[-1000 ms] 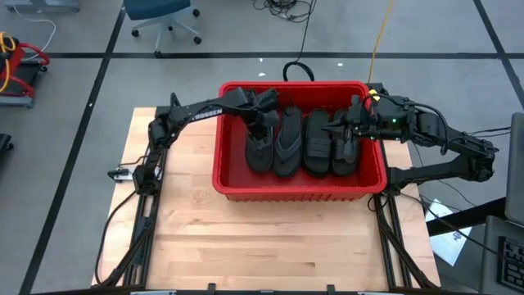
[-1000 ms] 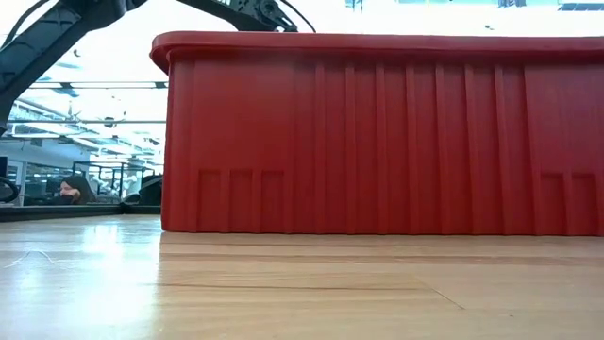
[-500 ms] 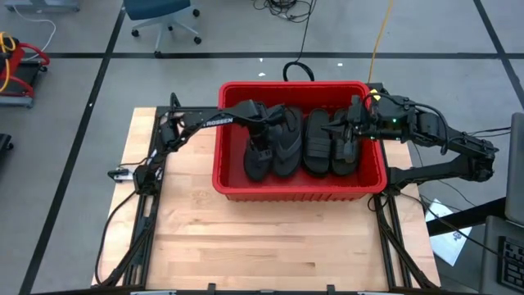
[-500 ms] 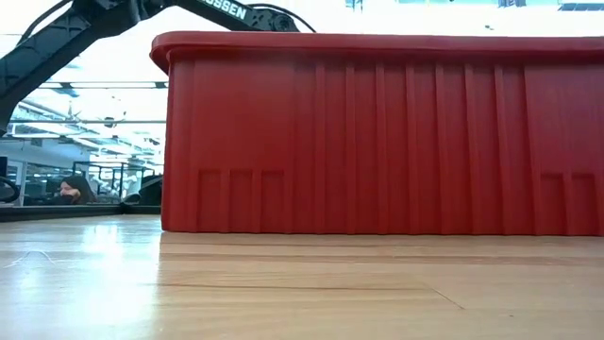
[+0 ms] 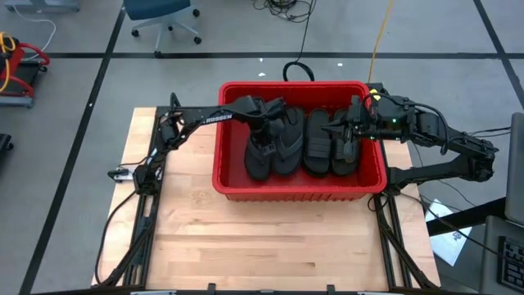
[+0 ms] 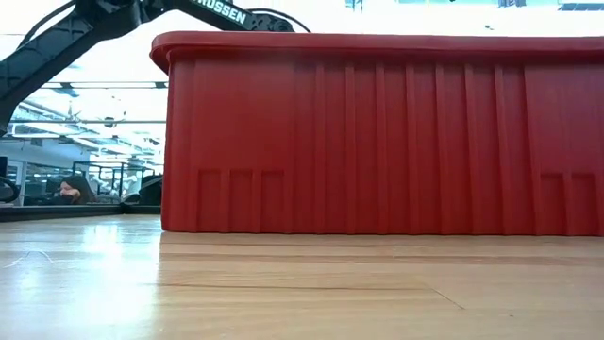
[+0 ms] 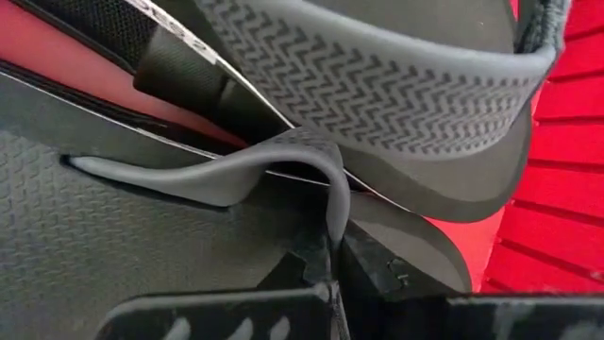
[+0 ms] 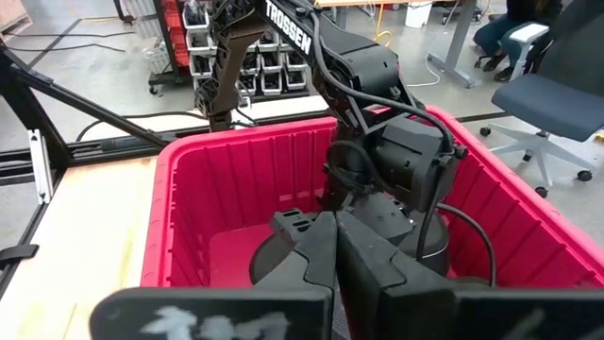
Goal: Pick and place slides into bin
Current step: Put the black flip flop on top of the other black slide into the red bin
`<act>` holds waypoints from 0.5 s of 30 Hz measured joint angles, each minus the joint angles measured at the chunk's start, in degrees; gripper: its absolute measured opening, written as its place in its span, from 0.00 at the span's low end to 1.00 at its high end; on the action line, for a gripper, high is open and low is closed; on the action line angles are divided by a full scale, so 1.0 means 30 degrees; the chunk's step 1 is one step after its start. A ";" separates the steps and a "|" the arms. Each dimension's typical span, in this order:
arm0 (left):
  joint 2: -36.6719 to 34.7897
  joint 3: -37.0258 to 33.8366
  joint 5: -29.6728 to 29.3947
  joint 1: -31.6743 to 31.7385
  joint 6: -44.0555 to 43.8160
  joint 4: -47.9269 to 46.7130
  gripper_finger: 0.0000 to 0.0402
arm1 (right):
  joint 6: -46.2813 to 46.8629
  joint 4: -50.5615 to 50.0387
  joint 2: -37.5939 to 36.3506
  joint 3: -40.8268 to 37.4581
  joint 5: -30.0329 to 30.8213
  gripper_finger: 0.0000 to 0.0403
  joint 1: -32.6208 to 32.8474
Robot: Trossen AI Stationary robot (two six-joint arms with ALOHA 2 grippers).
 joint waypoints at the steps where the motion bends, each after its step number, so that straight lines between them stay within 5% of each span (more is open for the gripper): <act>1: 0.0000 0.0004 0.0089 0.0015 -0.0006 0.0001 0.00 | 0.0000 0.0000 0.0000 0.0000 0.0000 0.00 0.0000; 8: 0.0000 0.0001 0.1137 0.0015 -0.0227 -0.0065 0.08 | -0.0031 0.0000 0.0000 0.0000 0.0000 0.00 0.0000; 15: 0.0000 0.0006 0.1678 -0.0014 -0.0443 -0.0058 0.33 | -0.0073 0.0000 0.0000 0.0000 0.0000 0.00 0.0000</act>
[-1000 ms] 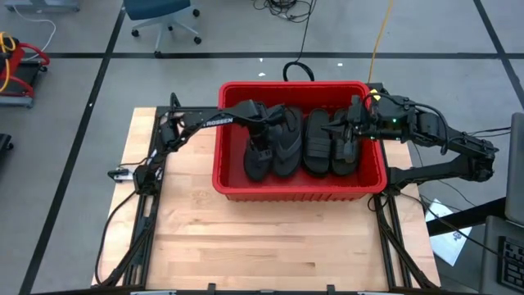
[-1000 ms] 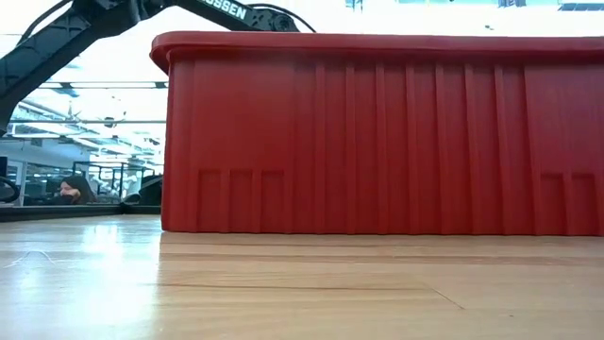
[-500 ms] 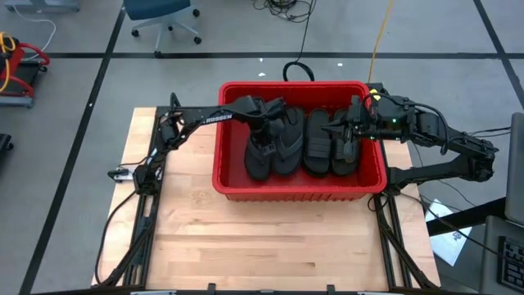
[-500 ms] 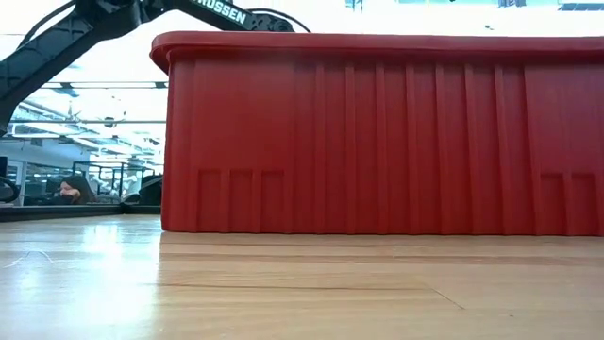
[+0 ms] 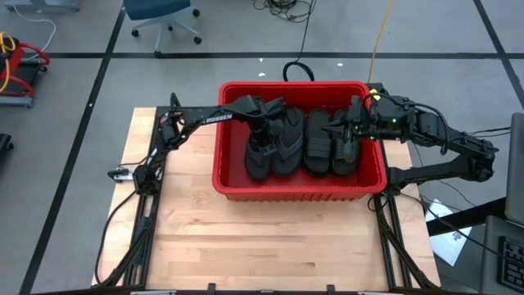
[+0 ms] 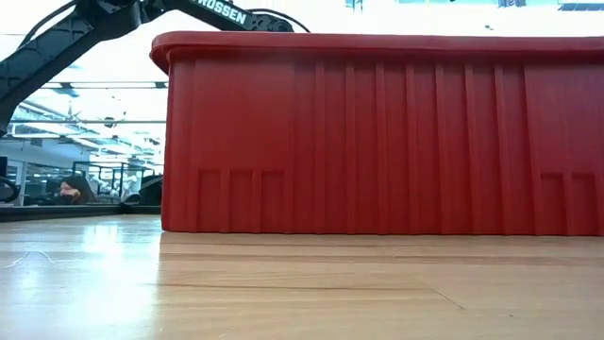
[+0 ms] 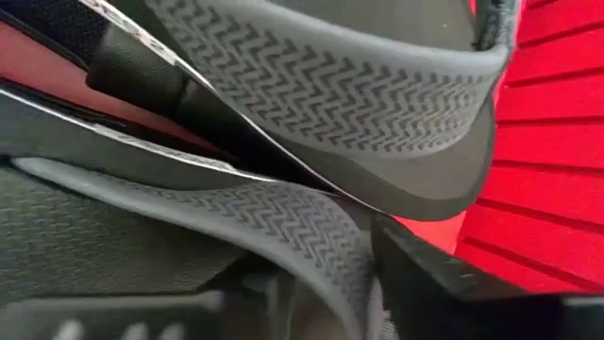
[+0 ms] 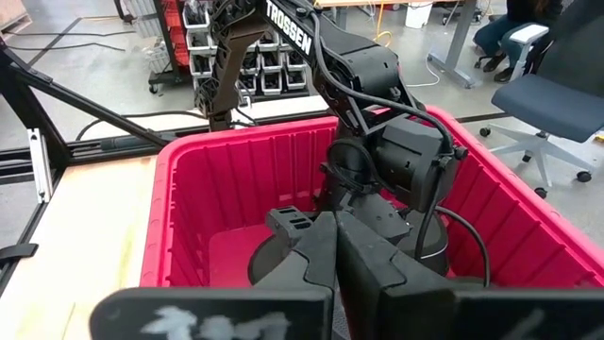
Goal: Pick and place slides into bin
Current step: Put the black flip flop on top of the other black slide into the red bin, then return to Home Position
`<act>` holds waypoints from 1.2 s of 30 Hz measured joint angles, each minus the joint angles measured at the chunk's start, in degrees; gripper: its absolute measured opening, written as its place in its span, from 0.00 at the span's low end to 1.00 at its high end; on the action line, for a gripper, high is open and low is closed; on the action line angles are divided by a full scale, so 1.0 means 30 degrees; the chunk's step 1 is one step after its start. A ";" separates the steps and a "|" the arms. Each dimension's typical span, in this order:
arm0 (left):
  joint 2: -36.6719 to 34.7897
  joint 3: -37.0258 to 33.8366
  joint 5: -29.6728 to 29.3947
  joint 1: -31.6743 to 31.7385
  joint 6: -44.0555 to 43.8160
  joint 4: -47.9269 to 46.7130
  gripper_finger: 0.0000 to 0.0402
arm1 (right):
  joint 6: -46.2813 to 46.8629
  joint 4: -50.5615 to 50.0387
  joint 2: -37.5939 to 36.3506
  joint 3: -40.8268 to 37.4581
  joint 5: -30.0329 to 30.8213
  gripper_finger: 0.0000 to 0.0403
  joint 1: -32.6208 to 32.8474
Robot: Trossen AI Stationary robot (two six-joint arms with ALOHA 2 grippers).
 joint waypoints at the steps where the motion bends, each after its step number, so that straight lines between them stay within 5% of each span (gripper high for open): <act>1: 0.0000 -0.0006 -0.0085 0.0000 0.0037 0.0000 0.37 | 0.0000 -0.0007 0.0000 0.0000 0.0000 0.00 0.0000; 9: -0.0929 -0.0004 -0.1382 -0.0213 0.1572 0.0035 0.60 | -0.0007 -0.0024 0.0000 0.0000 0.0000 0.00 0.0000; 19: -0.4045 0.0002 -0.2929 -0.0313 0.1099 -0.0270 0.66 | 0.0641 -0.0818 0.0000 0.0000 -0.0128 0.00 0.0000; 23: -0.6154 0.0002 -0.3754 -0.1034 0.1283 0.0333 0.54 | 0.0199 -0.1216 0.0000 0.0000 -0.1481 0.00 -0.0007; 32: -1.0552 0.0024 -0.3288 -0.4435 0.3149 0.5609 0.04 | 0.0451 0.2233 -0.0341 -0.2575 -0.4185 0.00 0.0004; 36: -1.1055 0.0051 -0.3223 -0.5452 0.2515 0.6175 0.03 | 0.1165 0.5088 -0.0911 -0.4538 -0.4504 0.00 0.0000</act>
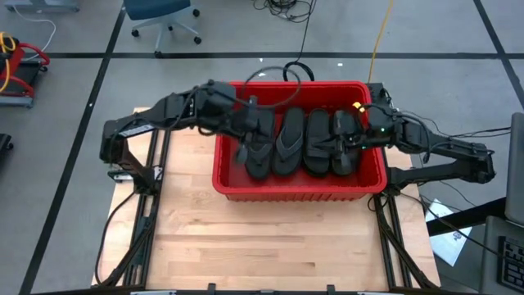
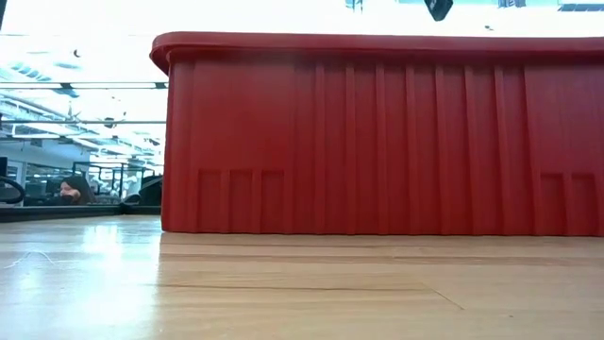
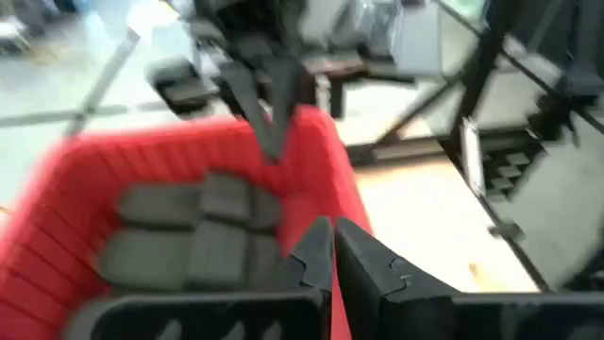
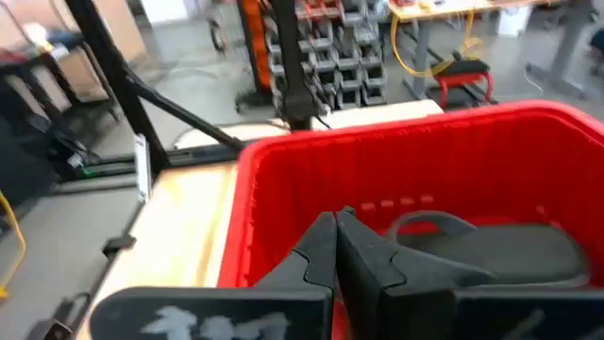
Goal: Pick and place slides into bin
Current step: Return to Home Position
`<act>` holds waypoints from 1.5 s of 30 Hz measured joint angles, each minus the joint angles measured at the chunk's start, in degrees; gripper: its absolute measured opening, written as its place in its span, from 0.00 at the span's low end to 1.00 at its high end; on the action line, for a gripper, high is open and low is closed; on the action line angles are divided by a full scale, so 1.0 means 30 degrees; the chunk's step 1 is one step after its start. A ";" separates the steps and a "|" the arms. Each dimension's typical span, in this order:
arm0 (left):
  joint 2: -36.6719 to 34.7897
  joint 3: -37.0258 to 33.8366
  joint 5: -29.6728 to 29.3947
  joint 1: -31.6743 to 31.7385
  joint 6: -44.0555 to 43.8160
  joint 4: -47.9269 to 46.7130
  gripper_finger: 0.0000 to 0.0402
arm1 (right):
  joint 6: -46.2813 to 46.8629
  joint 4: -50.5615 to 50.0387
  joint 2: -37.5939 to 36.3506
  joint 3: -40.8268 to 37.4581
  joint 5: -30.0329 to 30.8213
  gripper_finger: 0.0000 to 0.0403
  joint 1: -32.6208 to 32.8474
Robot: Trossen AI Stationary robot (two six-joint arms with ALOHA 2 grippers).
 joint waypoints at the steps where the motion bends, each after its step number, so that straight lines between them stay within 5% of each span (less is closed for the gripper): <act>1: -0.0164 -0.0032 -0.0020 -0.0216 -0.0113 -0.0492 0.03 | 0.0142 0.0578 -0.0153 -0.0367 -0.0134 0.00 0.0000; 9: -0.1280 -0.1385 -0.1427 -0.1767 -0.3056 -0.1517 0.01 | 0.0838 0.1806 -0.1395 -0.1297 -0.0464 0.00 0.0000; 17: -0.6117 -0.8220 -0.4032 -0.0945 -0.4703 -0.0835 0.00 | 0.0671 0.1826 -0.1938 -0.1297 -0.0406 0.00 0.0000; 24: -1.2047 -1.8477 -0.2148 -0.1606 -0.8822 1.0851 0.00 | 0.0683 0.1775 -0.1850 -0.1297 -0.0360 0.00 0.0000; 29: -1.3718 -2.4148 -0.3168 -0.2898 -1.1410 1.8385 0.00 | 0.1068 0.1775 -0.1901 -0.1297 0.0132 0.00 0.0000; 39: -1.5225 -2.4690 -0.5103 -0.3283 -0.8696 1.7226 0.00 | 0.1413 0.1610 -0.1760 -0.1297 0.0448 0.00 0.0000; 45: -1.7469 -2.4690 -0.6657 -0.3349 -0.7248 1.5444 0.00 | 0.1553 -0.1407 -0.2620 -0.1297 -0.1896 0.00 0.0221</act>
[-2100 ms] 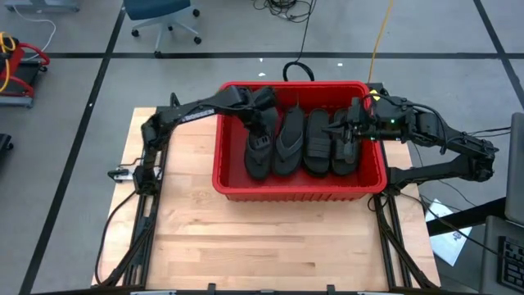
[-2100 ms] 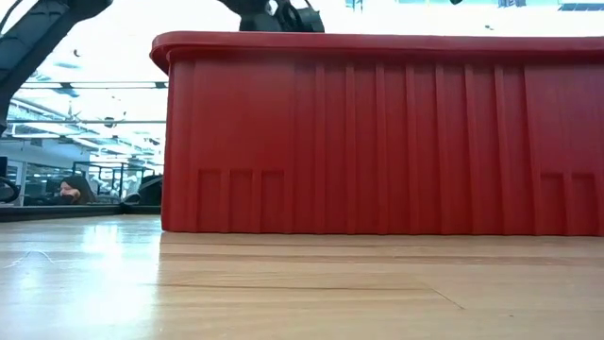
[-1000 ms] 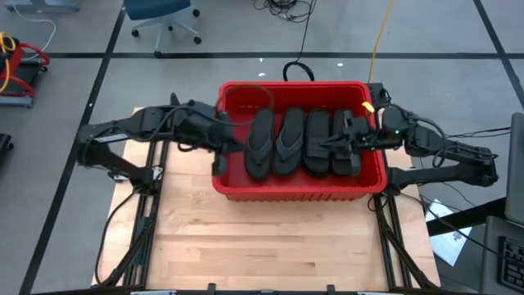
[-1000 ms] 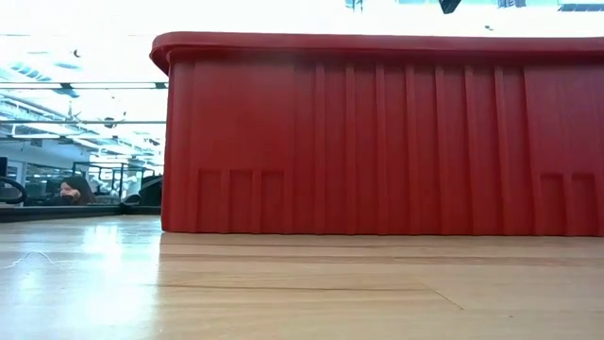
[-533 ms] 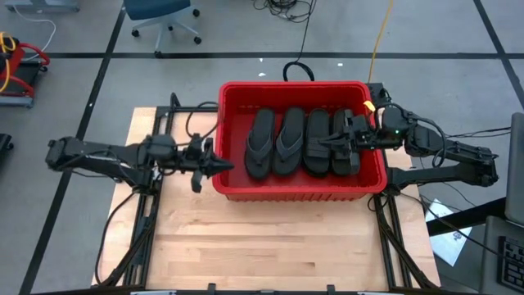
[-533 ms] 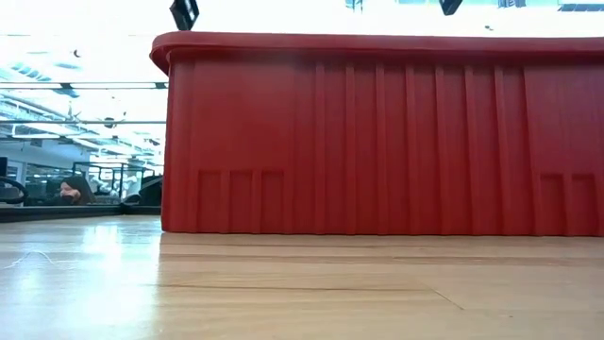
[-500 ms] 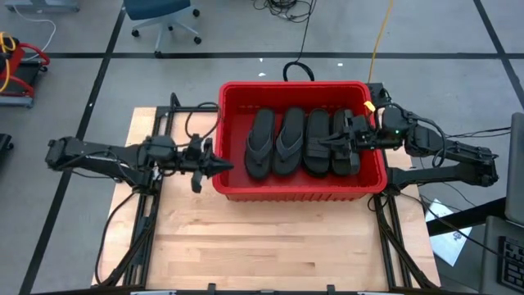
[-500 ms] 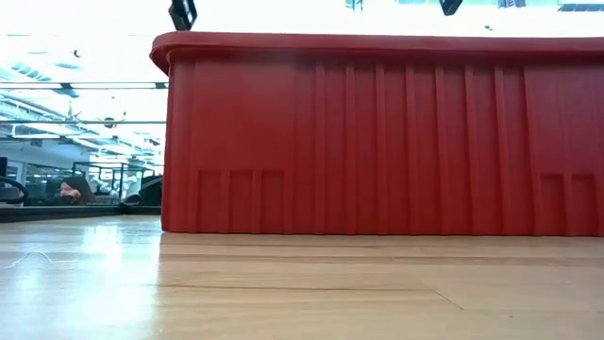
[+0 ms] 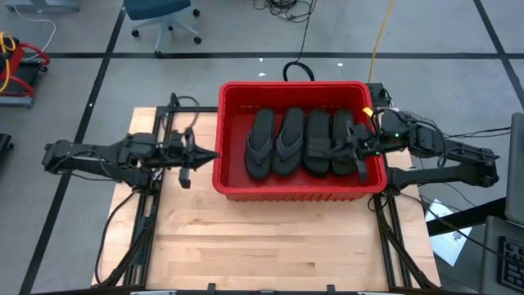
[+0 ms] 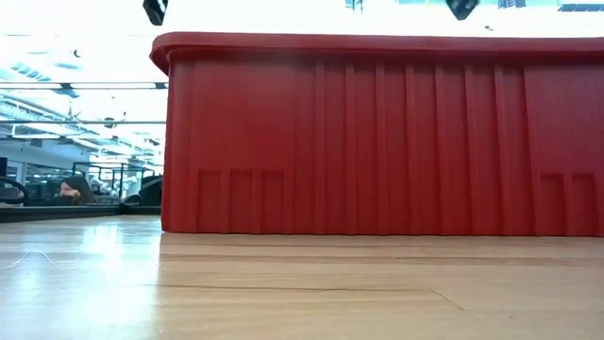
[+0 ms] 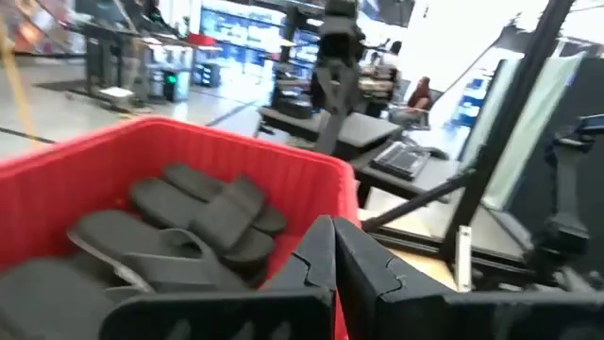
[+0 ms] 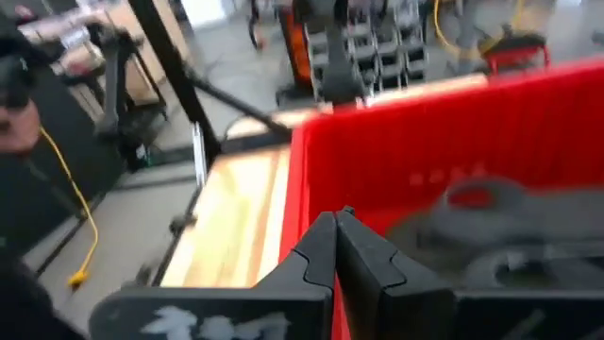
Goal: Pick and place slides into bin
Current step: Return to Home Position
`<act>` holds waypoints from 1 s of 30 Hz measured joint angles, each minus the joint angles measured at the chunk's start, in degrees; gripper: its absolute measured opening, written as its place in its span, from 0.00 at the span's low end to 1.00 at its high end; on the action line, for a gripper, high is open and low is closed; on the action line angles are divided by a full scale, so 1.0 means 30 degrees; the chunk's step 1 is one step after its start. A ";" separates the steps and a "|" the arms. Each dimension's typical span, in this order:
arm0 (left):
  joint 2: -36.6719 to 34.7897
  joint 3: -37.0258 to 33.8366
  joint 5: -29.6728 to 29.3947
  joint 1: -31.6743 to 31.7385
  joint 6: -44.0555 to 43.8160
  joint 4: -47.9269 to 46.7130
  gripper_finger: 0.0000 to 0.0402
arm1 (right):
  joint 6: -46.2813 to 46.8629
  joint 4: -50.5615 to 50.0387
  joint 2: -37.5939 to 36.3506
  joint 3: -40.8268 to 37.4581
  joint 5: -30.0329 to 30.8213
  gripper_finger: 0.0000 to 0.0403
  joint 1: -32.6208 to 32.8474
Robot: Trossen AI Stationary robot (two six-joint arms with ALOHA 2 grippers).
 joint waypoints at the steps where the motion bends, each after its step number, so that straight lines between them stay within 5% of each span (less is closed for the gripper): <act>1: -0.0401 0.0000 -0.0280 -0.0044 0.0188 -0.0367 0.00 | 0.0052 -0.0803 -0.0323 0.0000 0.0404 0.00 0.0208; 6: -0.1942 0.0000 -0.2639 -0.0576 0.1971 -0.1690 0.00 | 0.0247 -0.3710 -0.2130 -0.0043 0.2521 0.00 0.0794; 14: -0.2454 0.0000 -0.5364 -0.1973 0.2542 -0.2267 0.00 | 0.2828 -0.1760 -0.5602 -0.2181 0.2788 0.00 0.1707; 19: -0.2454 0.0000 -0.6340 -0.2724 0.2689 -0.2268 0.00 | 0.3975 0.1077 -0.7933 -0.4861 0.4678 0.00 0.2628; 30: -0.2461 0.0000 -0.7199 -0.2945 0.2351 -0.2756 0.00 | 0.1744 -0.0529 -0.8881 -0.5603 0.7166 0.00 0.3538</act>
